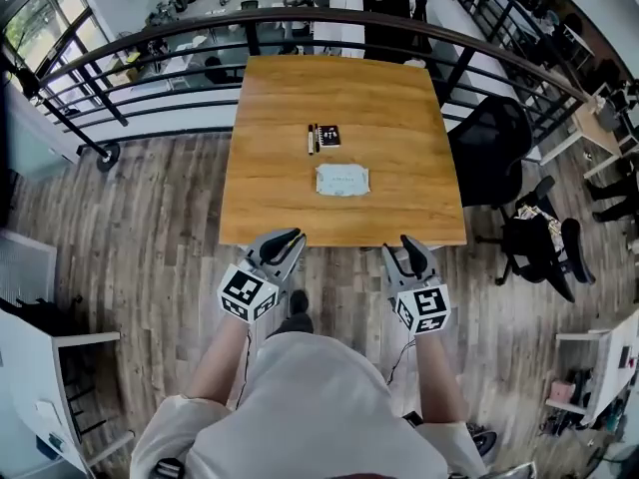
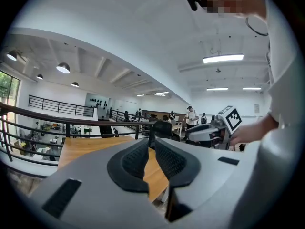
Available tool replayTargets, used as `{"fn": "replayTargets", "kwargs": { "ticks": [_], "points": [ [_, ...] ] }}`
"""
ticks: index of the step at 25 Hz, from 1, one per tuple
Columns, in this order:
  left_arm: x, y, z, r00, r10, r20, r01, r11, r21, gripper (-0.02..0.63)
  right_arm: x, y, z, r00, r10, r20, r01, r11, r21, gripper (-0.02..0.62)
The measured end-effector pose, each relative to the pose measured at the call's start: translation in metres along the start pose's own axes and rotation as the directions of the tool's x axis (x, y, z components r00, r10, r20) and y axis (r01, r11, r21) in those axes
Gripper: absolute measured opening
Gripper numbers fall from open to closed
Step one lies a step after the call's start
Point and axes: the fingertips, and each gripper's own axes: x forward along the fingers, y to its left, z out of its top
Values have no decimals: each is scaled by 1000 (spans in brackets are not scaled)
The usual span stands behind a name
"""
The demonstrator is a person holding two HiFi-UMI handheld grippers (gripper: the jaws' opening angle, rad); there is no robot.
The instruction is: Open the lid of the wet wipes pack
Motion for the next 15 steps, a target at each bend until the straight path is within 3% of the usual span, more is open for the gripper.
{"fn": "replayTargets", "kwargs": {
  "ticks": [8, 15],
  "points": [
    [28, 64, 6, 998, -65, -14, 65, 998, -3, 38, 60, -6, 19, 999, -46, -29, 45, 999, -11, 155],
    [43, 90, 1, 995, -97, -34, 96, 995, -20, 38, 92, -4, 19, 997, -45, -65, 45, 999, -11, 155]
  ]
}}
